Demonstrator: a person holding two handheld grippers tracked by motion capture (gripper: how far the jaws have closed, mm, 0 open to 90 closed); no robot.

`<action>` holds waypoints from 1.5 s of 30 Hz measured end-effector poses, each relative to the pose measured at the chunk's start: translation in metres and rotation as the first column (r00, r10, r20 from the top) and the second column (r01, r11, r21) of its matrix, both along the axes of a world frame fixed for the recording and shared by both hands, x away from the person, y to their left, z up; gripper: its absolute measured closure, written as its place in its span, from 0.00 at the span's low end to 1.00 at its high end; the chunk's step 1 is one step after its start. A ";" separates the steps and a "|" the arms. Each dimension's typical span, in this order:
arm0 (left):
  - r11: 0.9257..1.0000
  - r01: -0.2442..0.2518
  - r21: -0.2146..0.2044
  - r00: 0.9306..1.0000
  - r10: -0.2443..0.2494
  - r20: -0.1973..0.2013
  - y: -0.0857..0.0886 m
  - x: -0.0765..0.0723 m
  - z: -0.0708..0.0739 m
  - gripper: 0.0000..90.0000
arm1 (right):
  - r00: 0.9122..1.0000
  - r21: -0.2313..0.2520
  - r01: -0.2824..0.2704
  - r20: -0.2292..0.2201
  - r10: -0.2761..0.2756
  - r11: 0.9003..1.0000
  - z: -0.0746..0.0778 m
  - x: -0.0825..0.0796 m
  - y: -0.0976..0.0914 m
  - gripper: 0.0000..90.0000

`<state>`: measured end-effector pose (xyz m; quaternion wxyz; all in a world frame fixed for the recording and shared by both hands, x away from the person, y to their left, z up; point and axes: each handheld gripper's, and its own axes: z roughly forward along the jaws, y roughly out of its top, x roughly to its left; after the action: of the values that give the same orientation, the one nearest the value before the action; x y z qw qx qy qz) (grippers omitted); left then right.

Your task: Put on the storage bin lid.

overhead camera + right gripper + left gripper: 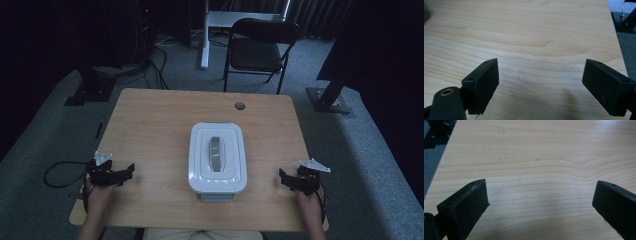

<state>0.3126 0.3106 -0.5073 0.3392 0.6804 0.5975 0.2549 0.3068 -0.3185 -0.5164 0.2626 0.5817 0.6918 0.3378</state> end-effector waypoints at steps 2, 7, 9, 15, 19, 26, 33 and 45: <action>1.000 -0.010 0.011 1.000 0.010 -0.015 0.003 0.001 -0.002 0.01 | 1.000 -0.007 0.004 -0.016 -0.004 1.000 -0.002 0.001 -0.001 0.15; 0.999 -0.013 0.029 0.998 0.015 -0.064 0.009 0.004 -0.007 0.01 | 0.998 -0.040 0.007 -0.058 -0.010 0.999 -0.010 0.005 -0.001 0.15; 0.999 -0.012 0.038 0.997 0.015 -0.080 0.010 0.005 -0.009 0.01 | 0.998 -0.060 0.014 -0.060 -0.017 0.998 -0.011 0.005 0.000 0.14; 0.999 -0.004 0.048 0.995 0.009 -0.099 0.012 0.008 -0.013 0.01 | 0.998 -0.032 0.017 -0.067 -0.019 0.999 -0.012 0.005 -0.001 0.15; 0.996 -0.005 0.084 0.994 0.015 -0.107 0.013 0.008 -0.016 0.01 | 0.997 -0.031 0.016 -0.070 -0.018 0.999 -0.012 0.005 0.000 0.14; 0.996 -0.029 0.085 0.994 0.038 -0.107 0.014 0.008 -0.016 0.01 | 0.997 -0.032 0.016 -0.070 -0.018 0.999 -0.012 0.005 0.001 0.14; 0.995 -0.049 0.085 0.993 0.058 -0.106 0.013 0.008 -0.017 0.01 | 0.997 -0.030 0.020 -0.070 -0.022 0.999 -0.012 0.006 0.001 0.14; 0.988 -0.131 0.085 0.985 0.140 -0.105 0.011 0.009 -0.017 0.01 | 0.997 -0.030 0.043 -0.070 -0.045 0.999 -0.012 0.008 0.002 0.14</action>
<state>0.3215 0.3219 -0.5239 0.2604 0.6640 0.6500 0.2623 0.3149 -0.3168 -0.5281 0.2535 0.6044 0.6925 0.3015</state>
